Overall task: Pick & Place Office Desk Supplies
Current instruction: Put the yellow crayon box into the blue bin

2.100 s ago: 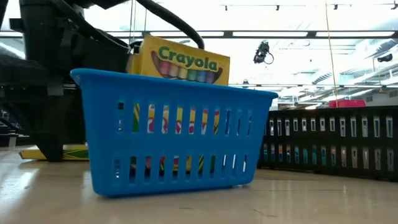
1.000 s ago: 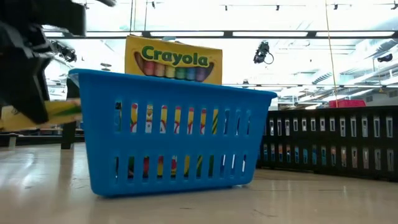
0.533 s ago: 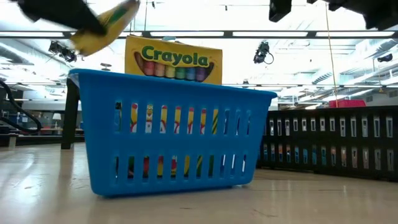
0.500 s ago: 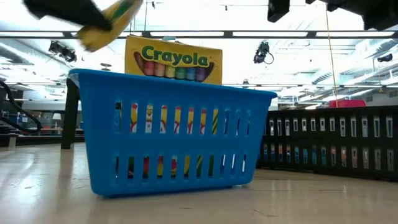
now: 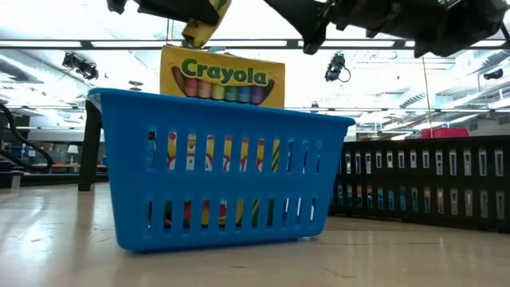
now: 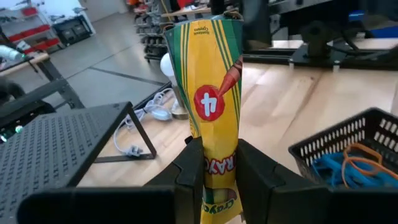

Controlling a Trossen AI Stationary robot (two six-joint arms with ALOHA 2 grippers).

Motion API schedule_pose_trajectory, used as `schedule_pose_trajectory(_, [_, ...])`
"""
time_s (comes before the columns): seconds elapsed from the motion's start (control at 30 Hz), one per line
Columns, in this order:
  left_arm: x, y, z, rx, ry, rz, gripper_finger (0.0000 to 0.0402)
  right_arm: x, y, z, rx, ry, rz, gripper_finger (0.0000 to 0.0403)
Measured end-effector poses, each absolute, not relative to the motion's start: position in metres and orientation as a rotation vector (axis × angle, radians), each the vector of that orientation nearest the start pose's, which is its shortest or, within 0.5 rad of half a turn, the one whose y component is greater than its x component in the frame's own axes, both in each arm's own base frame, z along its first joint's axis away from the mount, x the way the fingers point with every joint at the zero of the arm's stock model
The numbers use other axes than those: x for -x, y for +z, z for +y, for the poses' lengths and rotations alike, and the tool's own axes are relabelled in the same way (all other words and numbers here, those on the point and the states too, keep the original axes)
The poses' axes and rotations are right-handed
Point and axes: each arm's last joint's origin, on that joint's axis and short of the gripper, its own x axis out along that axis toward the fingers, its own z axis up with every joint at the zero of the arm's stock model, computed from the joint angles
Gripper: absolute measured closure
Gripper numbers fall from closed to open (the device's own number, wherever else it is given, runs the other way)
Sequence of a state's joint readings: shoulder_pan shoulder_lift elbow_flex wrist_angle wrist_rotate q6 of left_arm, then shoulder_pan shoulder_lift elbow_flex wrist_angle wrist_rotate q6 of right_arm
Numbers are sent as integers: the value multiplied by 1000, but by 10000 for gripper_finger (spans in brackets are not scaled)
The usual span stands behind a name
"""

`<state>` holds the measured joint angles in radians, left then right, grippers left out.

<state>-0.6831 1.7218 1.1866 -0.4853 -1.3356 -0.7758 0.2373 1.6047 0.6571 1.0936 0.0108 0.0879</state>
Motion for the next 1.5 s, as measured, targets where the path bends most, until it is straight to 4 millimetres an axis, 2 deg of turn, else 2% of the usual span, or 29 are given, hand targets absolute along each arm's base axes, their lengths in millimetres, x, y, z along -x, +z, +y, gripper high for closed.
schedule_pose_trajectory(0.3, [-300,233,-181,-132,752,275,331,-311,216,56,-161,170,-116,124])
schedule_pose_trajectory(0.6, [-323,243,-164,-130,732,280,331,-313,215,53,-154,165,-125,124])
schedule_pose_trajectory(0.83, [-334,247,-151,-118,734,270,331,-313,215,49,-154,156,-136,124])
schedule_pose_trajectory(1.23, [-349,251,-144,-129,663,262,331,-317,211,33,-204,92,-89,125])
schedule_pose_trajectory(1.37, [-351,250,-141,-127,673,258,331,-316,213,35,-180,92,-107,155])
schedule_pose_trajectory(1.5, [-351,249,-141,-134,673,264,331,-316,213,37,-156,91,-108,237])
